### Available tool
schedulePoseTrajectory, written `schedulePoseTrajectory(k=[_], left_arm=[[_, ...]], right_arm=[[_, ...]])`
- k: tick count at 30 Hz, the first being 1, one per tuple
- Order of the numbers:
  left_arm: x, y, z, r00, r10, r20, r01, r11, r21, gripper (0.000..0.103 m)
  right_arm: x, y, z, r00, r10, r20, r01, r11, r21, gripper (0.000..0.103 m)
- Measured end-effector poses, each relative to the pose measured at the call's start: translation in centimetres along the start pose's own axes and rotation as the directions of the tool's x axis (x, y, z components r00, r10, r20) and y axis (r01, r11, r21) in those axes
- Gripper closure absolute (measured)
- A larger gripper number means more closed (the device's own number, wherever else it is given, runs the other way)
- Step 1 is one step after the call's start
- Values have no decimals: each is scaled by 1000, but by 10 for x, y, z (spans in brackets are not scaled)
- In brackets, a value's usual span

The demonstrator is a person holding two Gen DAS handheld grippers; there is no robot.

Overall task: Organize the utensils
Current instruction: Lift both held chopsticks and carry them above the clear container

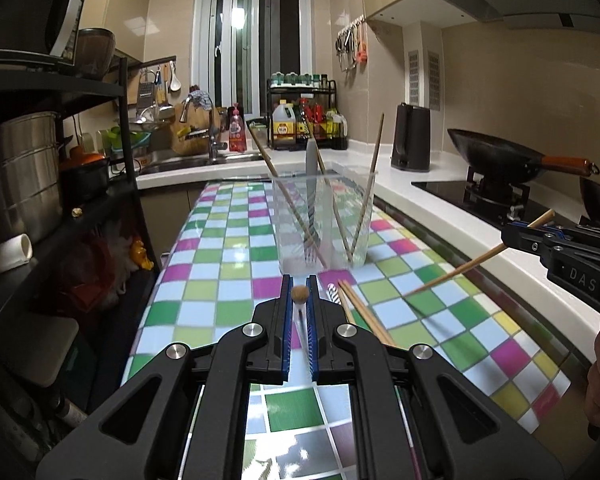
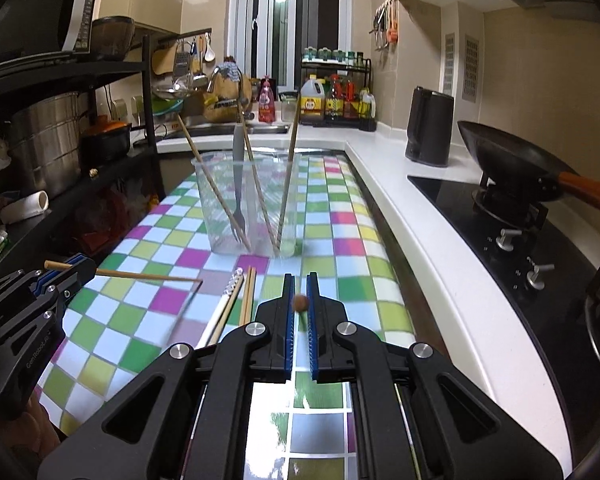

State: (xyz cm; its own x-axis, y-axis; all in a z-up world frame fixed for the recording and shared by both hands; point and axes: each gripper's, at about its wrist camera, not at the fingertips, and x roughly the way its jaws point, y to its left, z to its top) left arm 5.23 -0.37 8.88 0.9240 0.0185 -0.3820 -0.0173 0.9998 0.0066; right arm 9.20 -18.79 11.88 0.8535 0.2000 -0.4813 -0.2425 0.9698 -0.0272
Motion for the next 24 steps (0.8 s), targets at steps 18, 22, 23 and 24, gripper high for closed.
schedulePoseTrajectory(k=[18,22,23,24], left_arm=[[22,45,93,989,-139,-44,133,985,-110,96],[34,53,116,980,-182,-76,171,976,-136,96],[36,55,122,979,-187,-79,175,975,-137,96],[38,57,130,977,-197,-81,185,973,-139,96]], right_arm=[[-5,-2,75,994,72,79,-73,997,4,97],[-1,-3,96,992,98,81,-100,995,12,97],[-1,-3,102,991,105,85,-106,994,11,97],[-1,-3,110,989,115,92,-116,993,10,97]])
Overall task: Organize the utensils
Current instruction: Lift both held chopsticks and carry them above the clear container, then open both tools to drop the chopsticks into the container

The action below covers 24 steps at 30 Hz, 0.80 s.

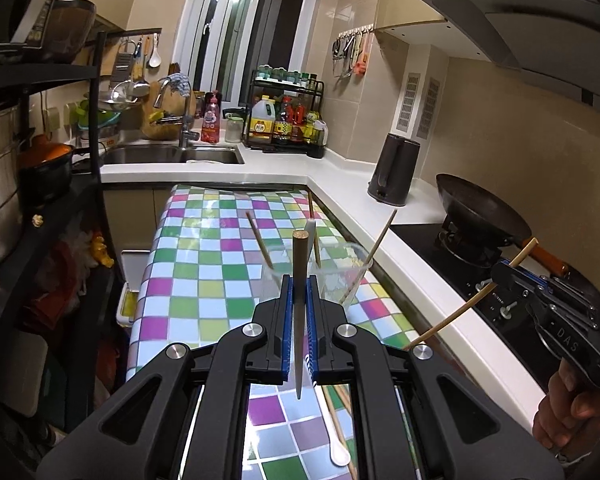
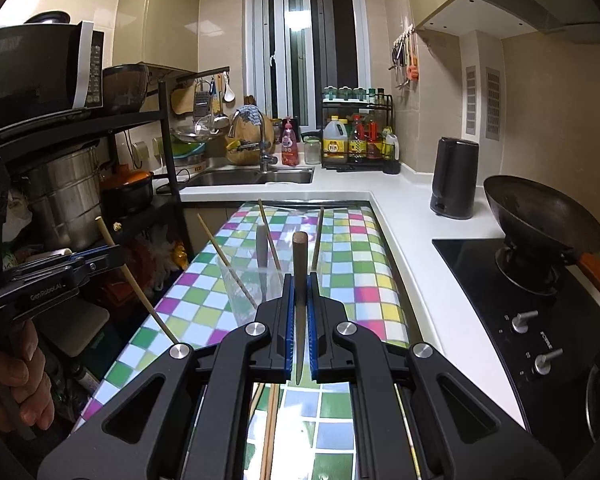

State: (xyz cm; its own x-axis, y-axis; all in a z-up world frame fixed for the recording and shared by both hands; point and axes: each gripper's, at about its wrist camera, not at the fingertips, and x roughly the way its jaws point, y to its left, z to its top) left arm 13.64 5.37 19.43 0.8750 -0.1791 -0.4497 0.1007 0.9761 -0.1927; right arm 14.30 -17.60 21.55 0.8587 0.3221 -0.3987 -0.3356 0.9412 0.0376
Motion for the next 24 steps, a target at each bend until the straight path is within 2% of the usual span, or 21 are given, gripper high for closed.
schedulePoseTrajectory(k=[7,10,14,18,24], left_arm=[[4,-6,60,999,-44,26,43,999,26,96],[7,-12,89,997,-42,69,38,998,53,96],[21,-17,116,994,-29,105,22,998,63,96],[50,-21,124,996,4,89,-11,996,84,96],[97,-12,112,998,57,8,-57,994,96,96]], right_arm=[[4,6,59,996,45,71,-44,999,-18,97],[9,8,87,992,57,115,-53,998,-32,97],[30,8,111,990,51,133,-46,998,-39,97],[64,6,114,994,43,96,-40,998,-38,97],[104,3,93,999,32,15,-31,999,-41,97]])
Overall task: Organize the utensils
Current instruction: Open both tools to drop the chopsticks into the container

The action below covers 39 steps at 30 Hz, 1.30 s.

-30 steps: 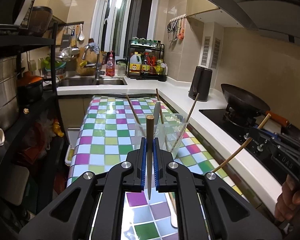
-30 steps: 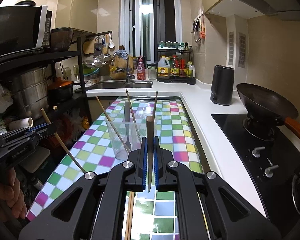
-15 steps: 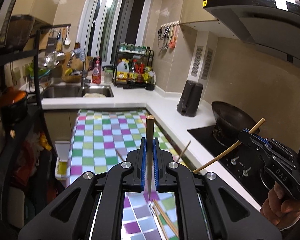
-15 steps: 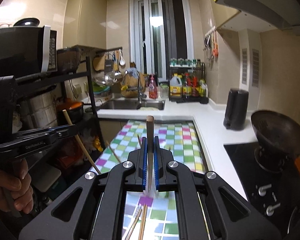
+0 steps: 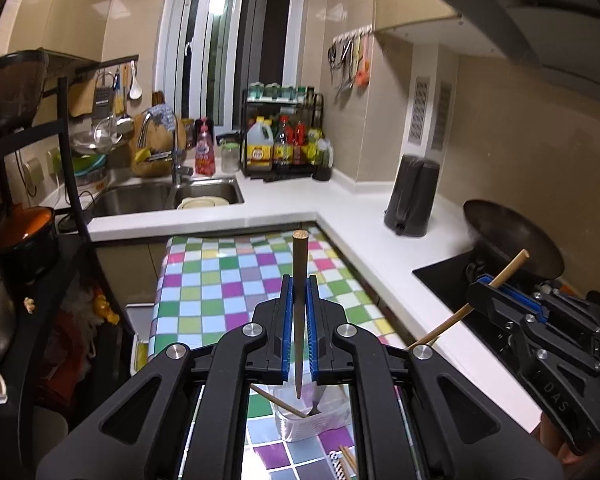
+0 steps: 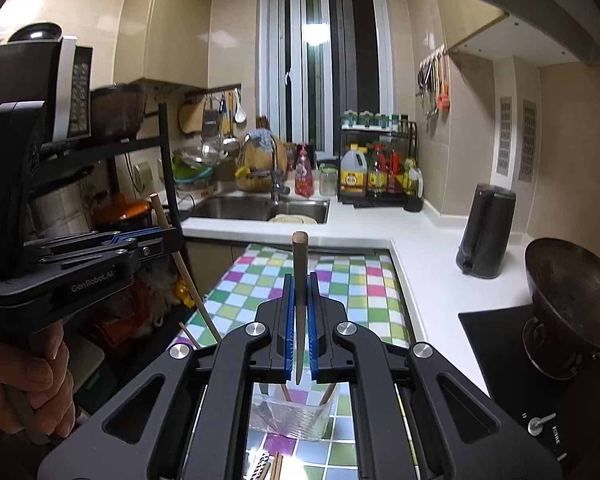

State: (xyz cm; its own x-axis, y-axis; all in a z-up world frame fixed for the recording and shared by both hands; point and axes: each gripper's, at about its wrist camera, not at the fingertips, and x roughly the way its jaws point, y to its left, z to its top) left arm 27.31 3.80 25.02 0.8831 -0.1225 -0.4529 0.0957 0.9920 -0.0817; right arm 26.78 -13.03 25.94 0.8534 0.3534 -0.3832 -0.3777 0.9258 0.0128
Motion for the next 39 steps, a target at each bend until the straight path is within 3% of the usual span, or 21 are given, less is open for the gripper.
schedulePoseTrajectory(k=[13,25,28,39], left_arm=[[39,0,-34,994,14,-105,-13,1000,9,96],[42,-3,-40,992,17,-123,-16,1000,15,95],[39,-2,-39,994,31,-103,-30,999,10,77],[-18,-2,-52,1000,23,-8,-23,1000,-4,77]], right_arm=[[33,0,-29,996,1,-85,-1,1000,5,97],[36,5,-34,995,-12,-102,12,1000,5,94],[33,5,-32,995,-18,-98,19,1000,11,92],[-23,11,-30,1000,-24,-15,24,1000,6,87]])
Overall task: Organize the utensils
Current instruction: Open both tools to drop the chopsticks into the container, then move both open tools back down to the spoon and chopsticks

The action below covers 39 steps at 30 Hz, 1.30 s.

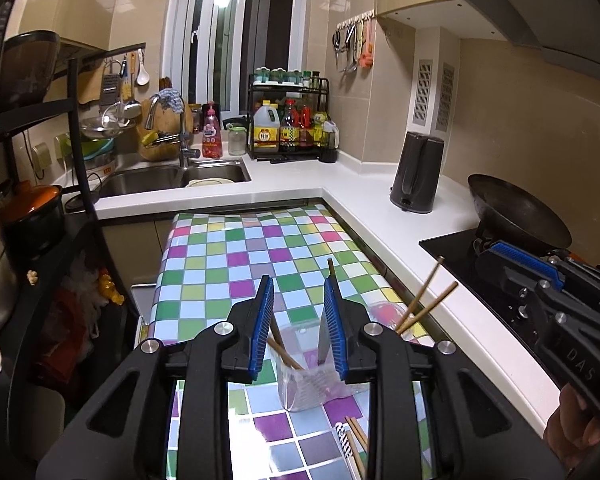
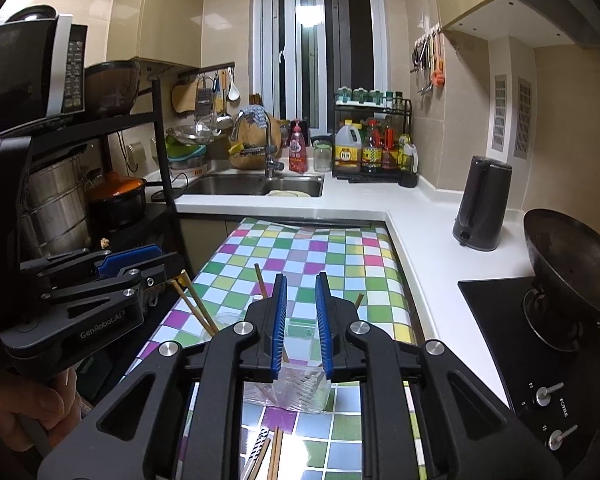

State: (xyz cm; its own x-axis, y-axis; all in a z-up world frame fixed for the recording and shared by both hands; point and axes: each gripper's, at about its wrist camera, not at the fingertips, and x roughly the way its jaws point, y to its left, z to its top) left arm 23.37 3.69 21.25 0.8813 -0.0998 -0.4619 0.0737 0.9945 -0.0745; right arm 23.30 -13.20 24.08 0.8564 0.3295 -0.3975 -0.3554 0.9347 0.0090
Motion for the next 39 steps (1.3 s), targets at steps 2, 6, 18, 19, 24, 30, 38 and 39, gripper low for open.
schedulePoseTrajectory(k=[2,6,18,19,24,30,38,39], left_arm=[[-13,1,-10,1000,-2,13,2,1000,-9,77],[-35,-1,-42,1000,9,26,-9,1000,-5,77],[-45,-14,-179,994,-53,-99,45,996,-77,87],[-44,-15,-190,993,-51,-105,42,995,-87,87],[-35,-21,-226,981,-85,-175,60,988,-141,87],[-32,-28,-238,971,-122,-205,93,985,-148,87],[-19,-34,-248,952,-170,-255,126,975,-182,87],[-18,-34,-249,949,-176,-260,129,973,-190,87]], right_arm=[[-16,0,-5,1000,2,21,-2,1000,8,87],[-47,0,-25,998,9,57,-11,999,33,87],[-75,-9,-134,999,22,-36,-18,992,122,101],[-70,-9,-151,997,28,-74,-18,991,133,101],[-48,1,-219,973,53,-223,-22,990,141,99],[-27,11,-261,944,88,-318,-37,986,163,97],[-11,15,-278,921,93,-377,-38,988,149,97],[-10,15,-278,921,94,-377,-40,988,150,97]])
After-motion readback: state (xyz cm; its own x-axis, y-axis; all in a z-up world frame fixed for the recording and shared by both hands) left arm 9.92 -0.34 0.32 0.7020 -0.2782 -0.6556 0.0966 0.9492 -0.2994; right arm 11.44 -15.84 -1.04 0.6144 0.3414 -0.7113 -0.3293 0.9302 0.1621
